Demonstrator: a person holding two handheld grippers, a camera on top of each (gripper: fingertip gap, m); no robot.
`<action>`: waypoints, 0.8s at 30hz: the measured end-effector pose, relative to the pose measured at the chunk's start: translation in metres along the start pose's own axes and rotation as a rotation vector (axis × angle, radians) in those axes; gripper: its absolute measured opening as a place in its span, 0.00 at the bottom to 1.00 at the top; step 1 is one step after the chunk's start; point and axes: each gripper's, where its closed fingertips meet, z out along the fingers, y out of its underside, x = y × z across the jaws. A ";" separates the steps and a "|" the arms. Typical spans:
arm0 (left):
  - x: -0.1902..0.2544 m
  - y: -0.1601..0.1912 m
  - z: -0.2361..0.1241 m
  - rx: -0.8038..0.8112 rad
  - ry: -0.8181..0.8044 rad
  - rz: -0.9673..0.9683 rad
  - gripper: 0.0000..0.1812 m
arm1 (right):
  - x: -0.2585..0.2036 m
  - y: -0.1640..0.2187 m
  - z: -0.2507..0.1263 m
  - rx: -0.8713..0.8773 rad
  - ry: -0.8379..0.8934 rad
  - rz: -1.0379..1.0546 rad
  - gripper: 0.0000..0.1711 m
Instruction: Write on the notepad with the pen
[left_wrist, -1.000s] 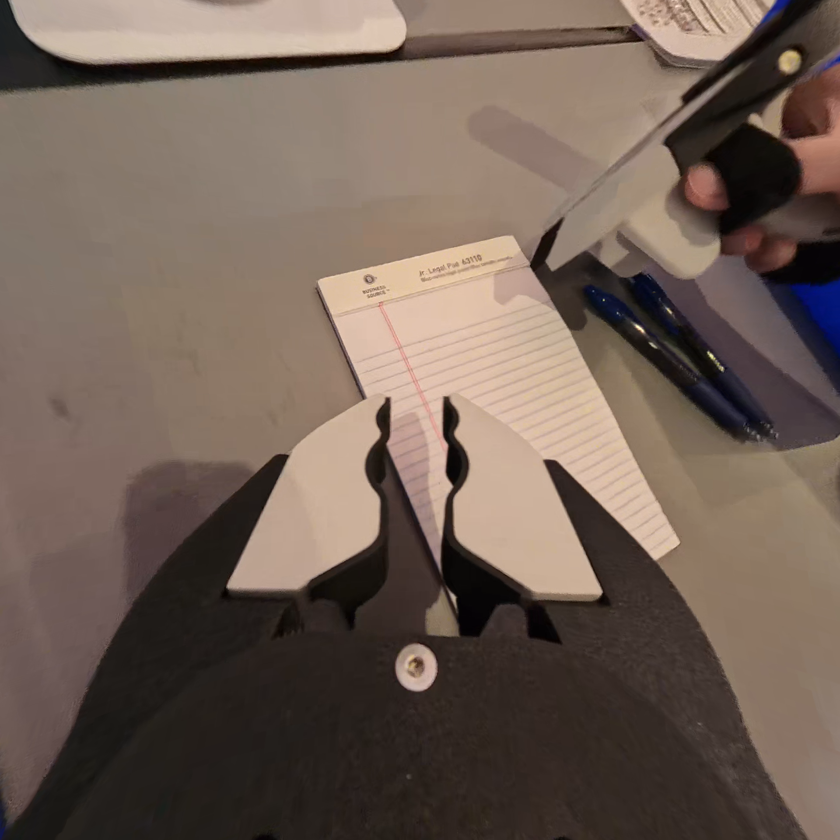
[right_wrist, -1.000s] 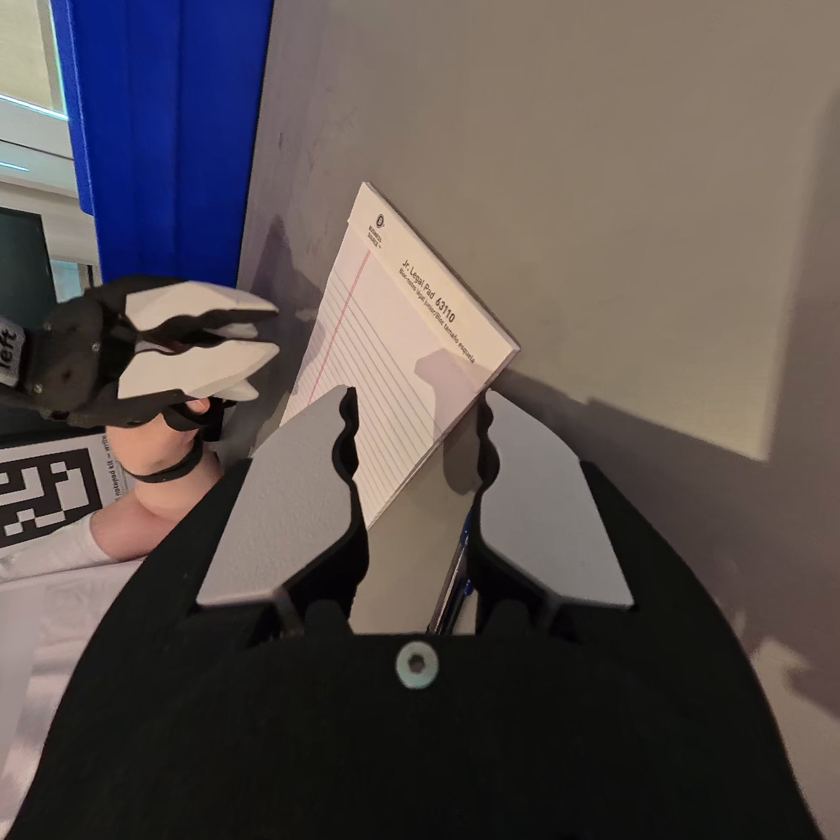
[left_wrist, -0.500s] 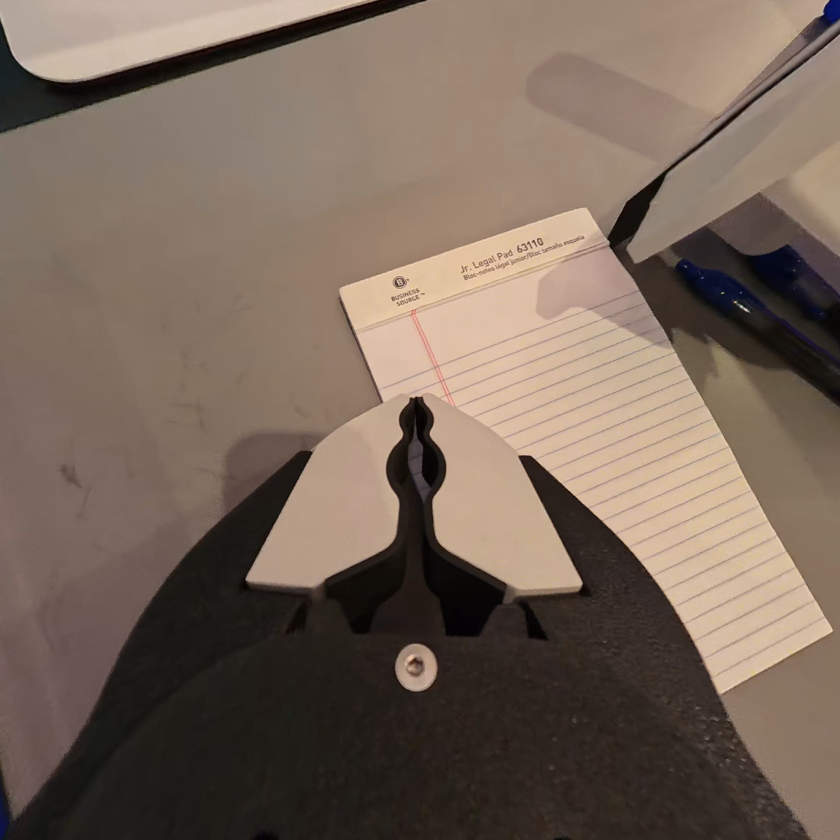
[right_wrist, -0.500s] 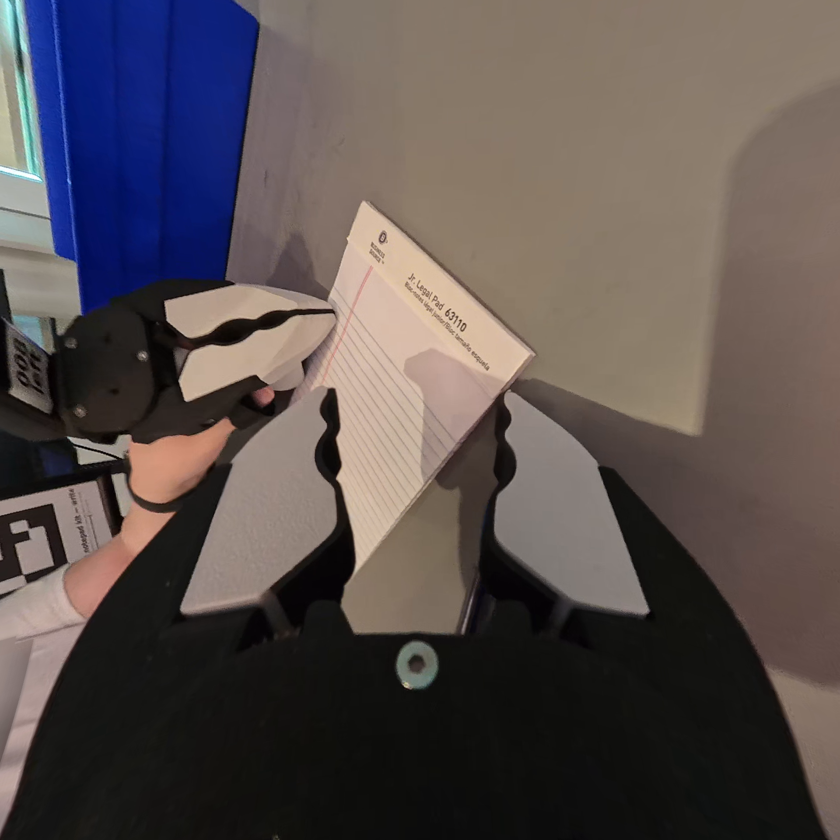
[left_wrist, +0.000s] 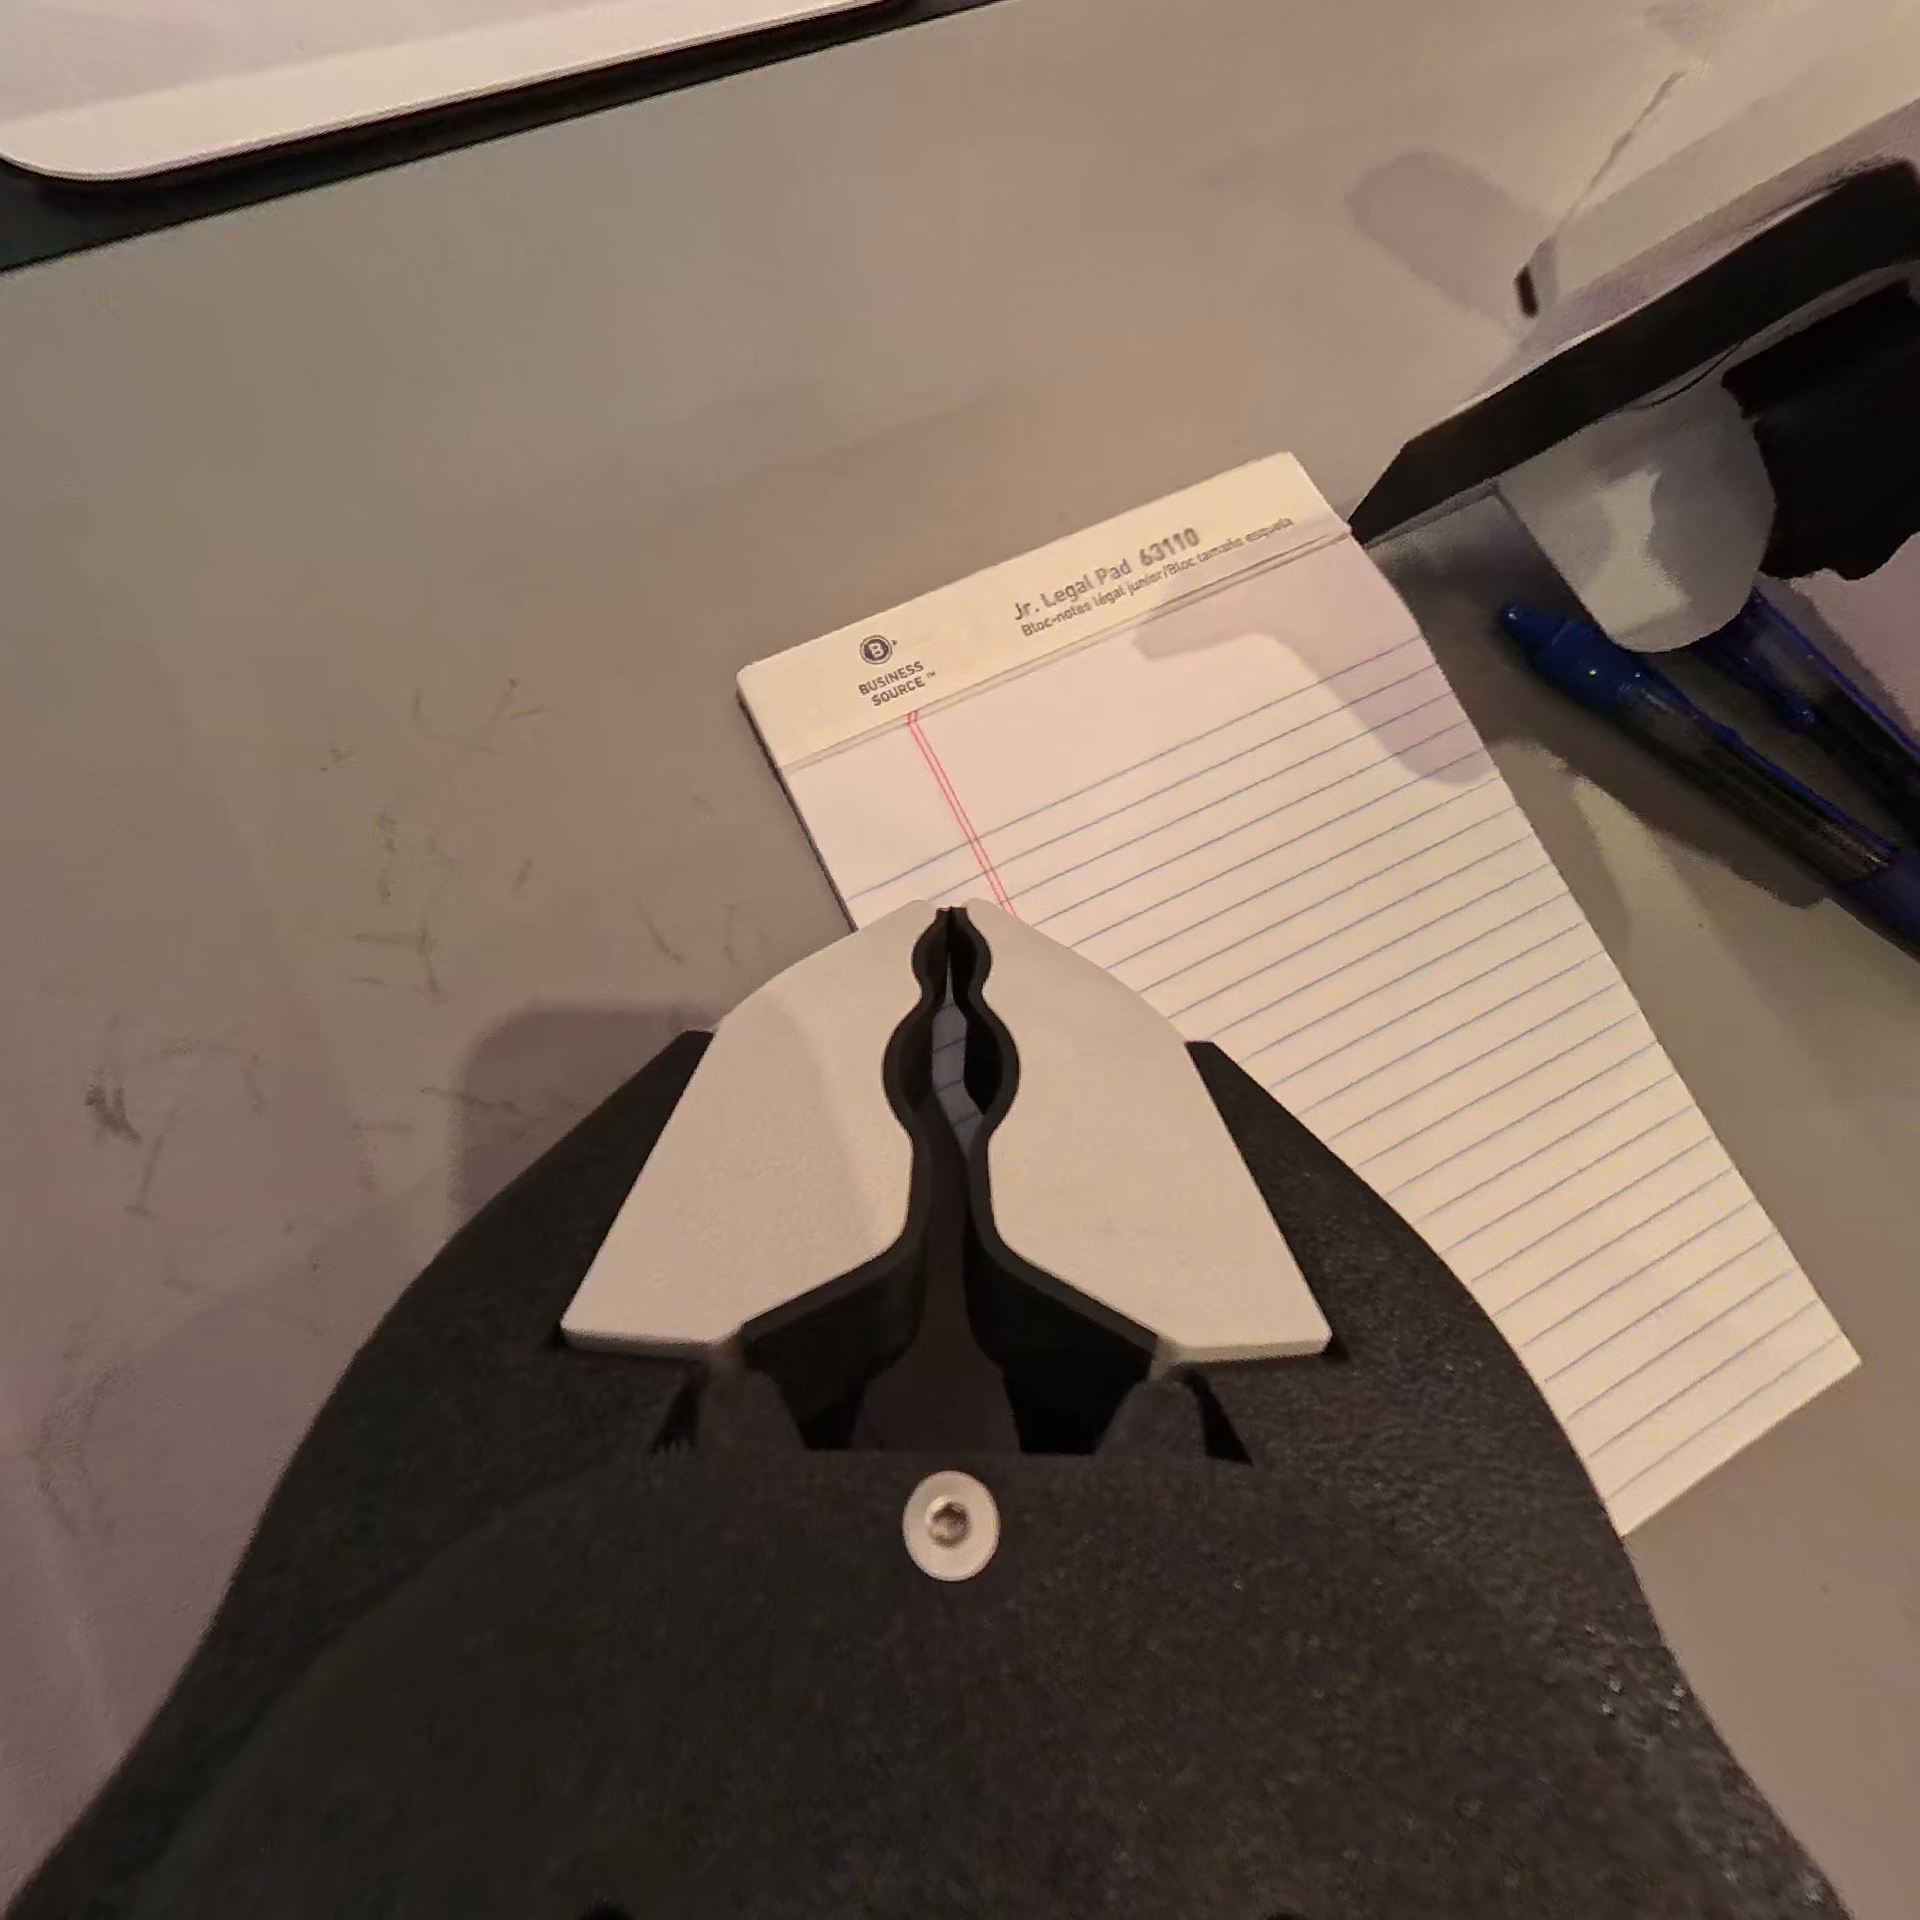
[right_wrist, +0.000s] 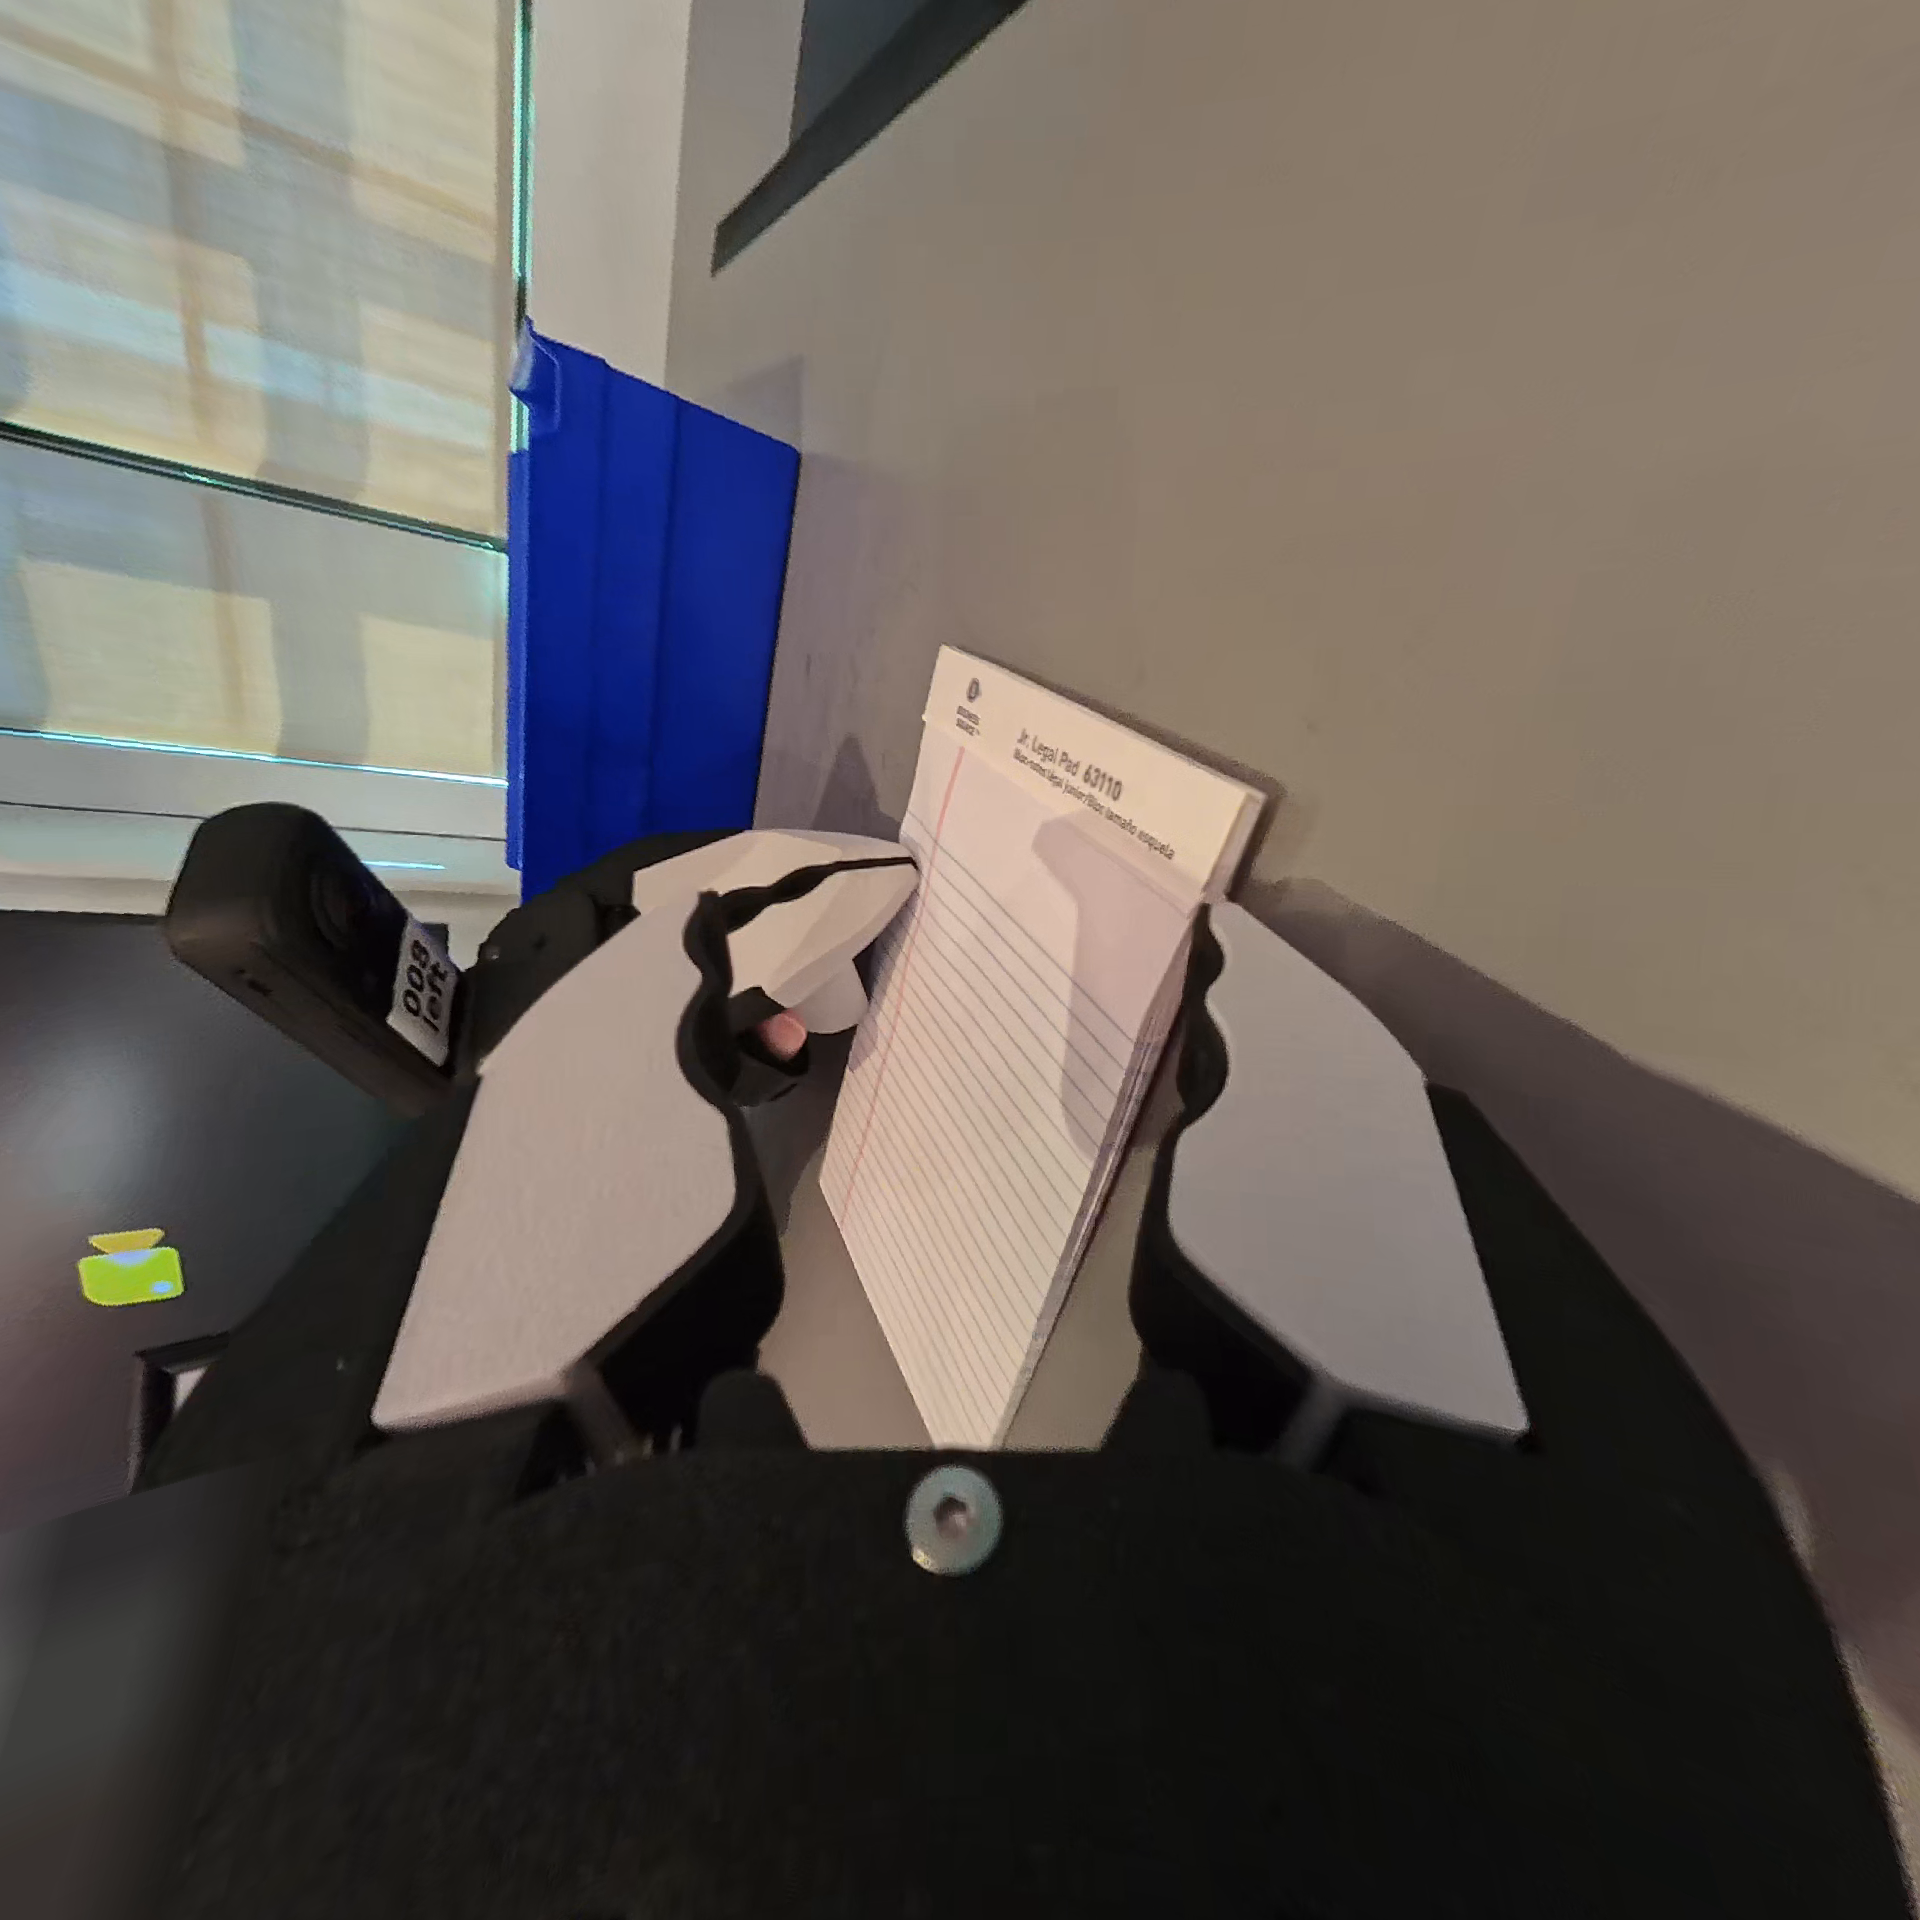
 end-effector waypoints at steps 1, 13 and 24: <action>0.000 0.000 0.000 0.002 0.002 -0.002 0.00 | -0.002 -0.002 -0.001 0.015 -0.010 0.003 0.47; 0.000 -0.001 -0.001 0.028 0.026 -0.020 0.00 | -0.027 -0.014 -0.011 0.111 -0.146 0.076 0.37; 0.004 0.002 -0.003 0.019 0.034 -0.006 0.00 | -0.016 0.001 -0.008 0.000 0.003 -0.047 0.33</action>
